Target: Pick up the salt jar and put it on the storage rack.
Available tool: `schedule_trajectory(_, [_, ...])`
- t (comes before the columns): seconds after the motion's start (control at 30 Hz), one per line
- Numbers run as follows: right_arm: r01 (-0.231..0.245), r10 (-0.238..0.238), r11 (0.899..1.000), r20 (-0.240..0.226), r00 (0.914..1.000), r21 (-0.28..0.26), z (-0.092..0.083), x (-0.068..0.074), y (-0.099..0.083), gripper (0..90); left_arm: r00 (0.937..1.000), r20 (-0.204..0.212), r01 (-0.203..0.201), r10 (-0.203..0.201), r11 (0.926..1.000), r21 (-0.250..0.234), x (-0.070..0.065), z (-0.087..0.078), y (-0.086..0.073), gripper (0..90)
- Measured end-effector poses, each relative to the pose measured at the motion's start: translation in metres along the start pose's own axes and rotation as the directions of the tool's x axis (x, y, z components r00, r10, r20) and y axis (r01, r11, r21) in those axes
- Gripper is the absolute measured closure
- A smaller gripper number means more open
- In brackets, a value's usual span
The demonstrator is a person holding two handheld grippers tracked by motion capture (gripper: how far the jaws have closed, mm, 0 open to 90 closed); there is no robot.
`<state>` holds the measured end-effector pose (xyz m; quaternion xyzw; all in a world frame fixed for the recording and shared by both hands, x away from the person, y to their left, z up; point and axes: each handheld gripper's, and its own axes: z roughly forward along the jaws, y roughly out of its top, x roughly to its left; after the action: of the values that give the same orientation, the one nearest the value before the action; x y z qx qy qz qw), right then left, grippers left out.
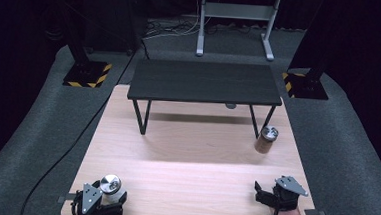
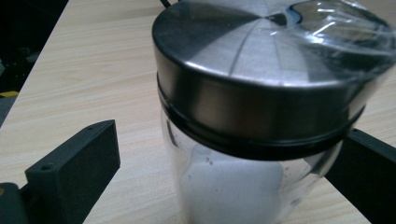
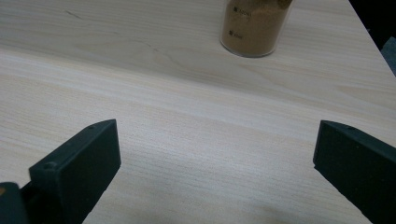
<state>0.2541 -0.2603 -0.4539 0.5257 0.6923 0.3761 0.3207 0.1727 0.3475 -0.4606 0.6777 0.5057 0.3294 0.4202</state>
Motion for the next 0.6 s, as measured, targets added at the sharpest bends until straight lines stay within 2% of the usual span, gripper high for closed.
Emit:
schedule_trajectory(0.43, [0.005, -0.005, 1.0, -0.001, 1.0, 0.006, 0.001, 0.0, 0.001, 0.0, 0.9998, 0.017, -0.005, 0.005, 1.0, 0.002, -0.001, 0.009, 0.003, 0.0])
schedule_trajectory(0.47, [0.004, -0.004, 1.0, -0.003, 1.0, 0.005, 0.0, 0.0, 0.001, 0.0, 0.9999, 0.014, 0.008, -0.008, 1.0, -0.001, -0.001, 0.01, 0.002, 0.0])
schedule_trajectory(0.5, [0.003, -0.003, 1.0, -0.002, 1.0, 0.004, 0.0, 0.0, 0.001, 0.0, 0.9998, 0.016, 0.013, -0.013, 0.9999, 0.001, 0.0, 0.01, 0.001, 2.1])
schedule_trajectory(0.53, [0.004, -0.004, 1.0, -0.002, 1.0, 0.004, 0.0, 0.0, 0.001, 0.0, 0.9989, 0.038, 0.026, -0.026, 0.9996, 0.01, 0.004, 0.011, 0.001, 22.6])
schedule_trajectory(0.57, [0.004, -0.004, 1.0, -0.001, 1.0, 0.004, 0.0, 0.001, 0.001, 0.0, 0.9992, 0.022, 0.033, -0.033, 0.9994, 0.0, 0.001, 0.011, -0.002, 30.1])
schedule_trajectory(0.6, [0.004, -0.004, 1.0, 0.0, 1.0, 0.004, 0.0, 0.001, 0.001, 0.0, 0.9995, 0.018, 0.027, -0.027, 0.9996, -0.004, 0.0, 0.011, -0.003, 30.7])
